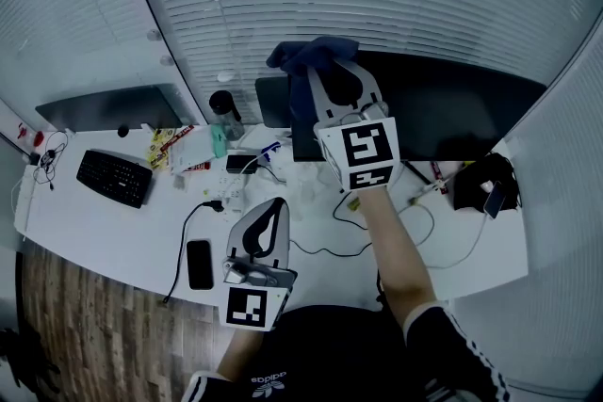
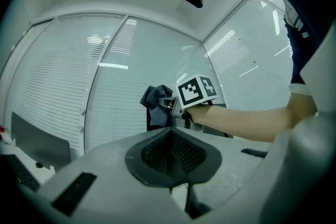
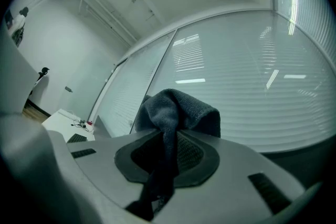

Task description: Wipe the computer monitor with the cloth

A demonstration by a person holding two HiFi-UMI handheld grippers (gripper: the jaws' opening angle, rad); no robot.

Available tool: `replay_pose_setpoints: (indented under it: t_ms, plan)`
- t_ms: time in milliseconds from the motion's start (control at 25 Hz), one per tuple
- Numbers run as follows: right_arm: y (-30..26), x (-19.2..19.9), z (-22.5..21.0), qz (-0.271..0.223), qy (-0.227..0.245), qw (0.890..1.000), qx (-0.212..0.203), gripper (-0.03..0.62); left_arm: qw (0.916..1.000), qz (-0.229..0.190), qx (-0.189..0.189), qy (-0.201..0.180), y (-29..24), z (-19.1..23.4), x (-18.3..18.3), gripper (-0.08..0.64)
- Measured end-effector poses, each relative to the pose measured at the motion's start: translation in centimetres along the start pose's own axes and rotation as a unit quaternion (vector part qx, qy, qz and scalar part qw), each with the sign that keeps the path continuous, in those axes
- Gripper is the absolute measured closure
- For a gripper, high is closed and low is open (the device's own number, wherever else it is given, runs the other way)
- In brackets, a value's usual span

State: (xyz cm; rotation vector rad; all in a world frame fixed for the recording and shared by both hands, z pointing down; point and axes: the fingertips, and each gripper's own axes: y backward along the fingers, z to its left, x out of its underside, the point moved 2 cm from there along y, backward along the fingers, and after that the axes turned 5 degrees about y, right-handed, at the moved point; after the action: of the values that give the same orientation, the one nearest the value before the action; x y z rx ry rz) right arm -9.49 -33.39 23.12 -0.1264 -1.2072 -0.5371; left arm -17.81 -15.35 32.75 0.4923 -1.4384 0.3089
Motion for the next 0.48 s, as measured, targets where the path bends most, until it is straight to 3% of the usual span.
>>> replay_pose_setpoints:
  t_ms: [480]
  plan:
    - [4.0, 1.4, -6.7, 0.007, 0.005, 0.999, 0.041, 0.545, 0.9997, 0.004, 0.022, 0.011, -2.5, -4.3, 0.7, 0.555]
